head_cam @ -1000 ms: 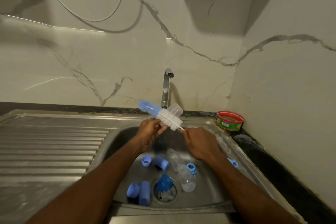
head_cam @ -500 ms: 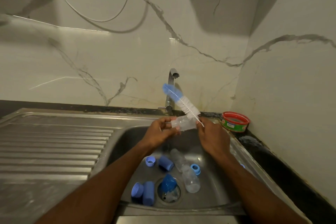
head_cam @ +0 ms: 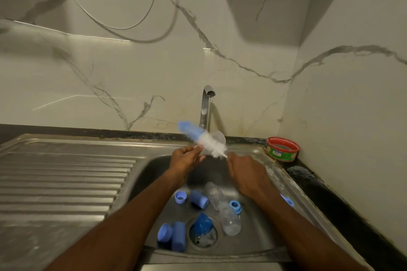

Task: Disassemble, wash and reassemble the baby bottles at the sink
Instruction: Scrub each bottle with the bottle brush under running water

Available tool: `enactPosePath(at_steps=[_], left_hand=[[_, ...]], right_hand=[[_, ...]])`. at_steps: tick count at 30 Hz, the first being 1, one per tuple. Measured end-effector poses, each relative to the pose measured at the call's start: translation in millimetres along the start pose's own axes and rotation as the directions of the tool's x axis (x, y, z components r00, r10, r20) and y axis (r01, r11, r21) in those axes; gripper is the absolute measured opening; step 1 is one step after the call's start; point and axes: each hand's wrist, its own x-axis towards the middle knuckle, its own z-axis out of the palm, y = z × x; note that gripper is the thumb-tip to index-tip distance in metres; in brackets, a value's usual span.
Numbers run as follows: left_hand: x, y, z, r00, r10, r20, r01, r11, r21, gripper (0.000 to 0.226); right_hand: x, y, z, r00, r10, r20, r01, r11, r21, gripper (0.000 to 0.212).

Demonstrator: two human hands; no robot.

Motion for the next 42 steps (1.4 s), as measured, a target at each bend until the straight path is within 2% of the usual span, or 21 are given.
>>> enactPosePath(at_steps=[2,4,6,8,11,13,15,19,23,26,29,32,34,37,42], left_hand=[[0,2,1,1.0,-0.024,0.01,0.024,0.998,-0.057,0.023],[-2,2,4,0.999,-0.028,0.018,0.029,0.999,-0.042,0.024],[-2,1,4,0.999,-0.035,0.014,0.035,0.999,-0.015,0.025],[0,2,1,0.998,-0.057,0.015,0.058,0.996,-0.068,0.025],[3,3,-3,0.997,-0.072,-0.008,0.071,0.996,-0.055,0.026],[3,4,-2,0.996,-0.083,-0.013,0.082,0.994,-0.076,0.027],[2,5,-1,0.995,-0.098,0.008,0.099,0.985,-0.139,0.03],[-1,10,2,0.989,-0.135,0.052,0.143,0.968,-0.208,0.033],[-5,14,6,0.978,-0.182,0.099,0.203,0.938,-0.282,0.03],[-5,16,6,0.968,-0.219,0.122,0.244,0.933,-0.264,0.03],[-8,17,4,0.961,-0.224,0.162,0.261,0.928,-0.265,0.024],[-9,18,2,0.945,-0.257,0.2,0.294,0.938,-0.182,0.034],[-9,18,3,0.936,-0.276,0.218,0.303,0.948,-0.102,0.042],[-14,15,8,0.938,-0.218,0.271,0.207,0.976,0.067,0.045],[-18,6,7,0.939,-0.008,0.343,-0.079,0.968,0.237,0.04]], right_hand=[[-1,2,2,0.999,-0.015,-0.033,0.015,1.0,-0.022,0.022],[6,10,1,0.995,0.049,-0.086,-0.049,0.999,0.008,0.023],[6,6,2,0.996,0.055,-0.069,-0.053,0.998,0.033,0.022],[2,0,5,0.999,-0.007,-0.04,0.008,1.0,0.014,0.02],[8,9,3,0.995,0.038,-0.096,-0.036,0.999,0.017,0.018],[9,9,4,0.999,0.026,-0.046,-0.024,0.999,0.038,0.018],[4,3,6,0.999,-0.045,-0.012,0.045,0.999,0.022,0.019],[7,12,3,0.99,0.037,-0.136,-0.031,0.999,0.042,0.018],[4,6,6,0.993,-0.062,-0.098,0.065,0.997,0.03,0.02],[10,14,6,0.99,0.019,-0.139,-0.008,0.997,0.079,0.025],[8,7,8,0.993,-0.064,-0.096,0.07,0.995,0.069,0.025],[11,9,5,0.975,0.037,-0.22,0.016,0.972,0.234,0.021],[13,14,1,0.966,0.087,-0.244,-0.003,0.945,0.327,0.031],[10,15,3,0.977,0.046,-0.208,0.015,0.959,0.282,0.048],[15,21,7,0.949,0.165,-0.269,-0.1,0.966,0.239,0.049]])
